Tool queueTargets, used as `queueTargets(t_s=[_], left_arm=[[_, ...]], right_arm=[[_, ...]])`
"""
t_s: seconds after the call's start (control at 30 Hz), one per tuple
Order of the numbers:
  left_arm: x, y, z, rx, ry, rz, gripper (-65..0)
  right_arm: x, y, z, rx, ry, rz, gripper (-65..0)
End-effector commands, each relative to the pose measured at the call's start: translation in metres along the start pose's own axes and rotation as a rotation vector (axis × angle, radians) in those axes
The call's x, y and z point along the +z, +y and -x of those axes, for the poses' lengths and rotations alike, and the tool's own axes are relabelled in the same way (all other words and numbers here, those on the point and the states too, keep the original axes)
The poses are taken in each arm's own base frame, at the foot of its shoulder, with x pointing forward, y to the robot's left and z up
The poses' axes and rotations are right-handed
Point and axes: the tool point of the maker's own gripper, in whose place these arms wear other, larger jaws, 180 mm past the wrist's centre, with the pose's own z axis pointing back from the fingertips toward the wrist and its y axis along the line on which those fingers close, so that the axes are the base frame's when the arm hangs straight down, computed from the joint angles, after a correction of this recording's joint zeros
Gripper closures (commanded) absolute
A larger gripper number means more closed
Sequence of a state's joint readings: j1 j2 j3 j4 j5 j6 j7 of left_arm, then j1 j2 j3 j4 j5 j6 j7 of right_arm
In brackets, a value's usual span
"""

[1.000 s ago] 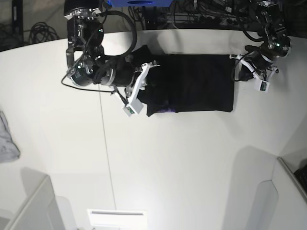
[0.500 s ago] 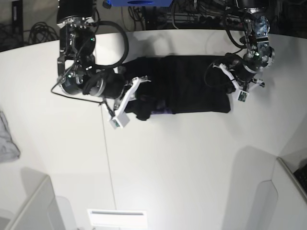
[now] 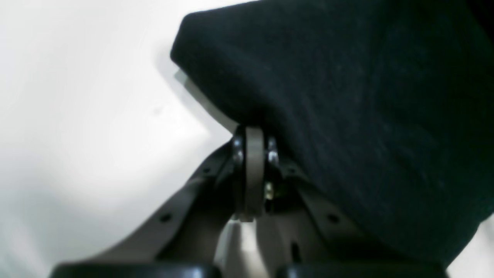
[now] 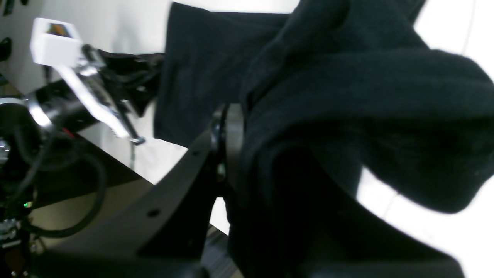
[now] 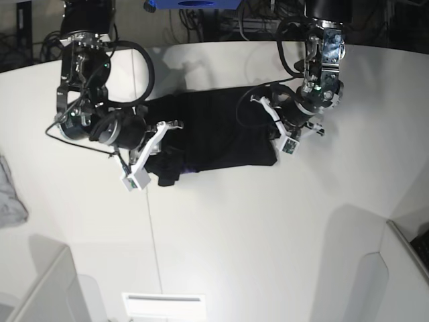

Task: Fold the T-shirt properly
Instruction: 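Grasp the strip's end with the right gripper and fold it toward the left gripper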

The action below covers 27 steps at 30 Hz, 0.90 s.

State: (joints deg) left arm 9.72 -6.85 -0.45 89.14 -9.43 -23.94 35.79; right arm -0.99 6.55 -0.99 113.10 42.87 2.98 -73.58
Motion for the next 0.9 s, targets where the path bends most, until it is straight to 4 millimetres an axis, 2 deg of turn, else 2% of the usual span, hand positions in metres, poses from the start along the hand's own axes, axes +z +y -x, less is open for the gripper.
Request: queueTargets(t_s=[0.0,0.1,0.33,0.5,0.63,0.77,0.87], left_arm=[[-0.001,-0.007,0.026,-0.016,0.121,0.016,0.0],[0.0,-0.005,0.029,-0.021,0.158,0.011,0.0],[0.006,-0.002,0.024,-0.037,0.142,-0.001,0.0],[0.007,-0.003,0.021,-0.038,0.134,0.0,0.0],[0.008,-0.002,0.022,-0.041,0.136,-0.002,0.0],[0.007,-0.003,0.021,-0.039,0.135,-0.001,0.0],[0.007,-0.003,0.021,-0.039,0.135,-0.001,0.0]], right_arm=[[0.003,0.006,-0.011,0.02,-0.038,-0.02,0.0],[-0.001,0.017,-0.009,0.03,-0.031,-0.045,0.0],[-0.018,0.056,-0.001,0.054,0.004,-0.136,0.0],[-0.032,0.053,0.008,0.053,0.046,-0.092,0.0],[-0.041,0.068,0.01,0.093,0.036,-0.113,0.0],[-0.061,0.07,0.021,0.051,0.088,-0.132,0.0],[-0.073,0.069,0.022,0.02,0.096,-0.137,0.0]])
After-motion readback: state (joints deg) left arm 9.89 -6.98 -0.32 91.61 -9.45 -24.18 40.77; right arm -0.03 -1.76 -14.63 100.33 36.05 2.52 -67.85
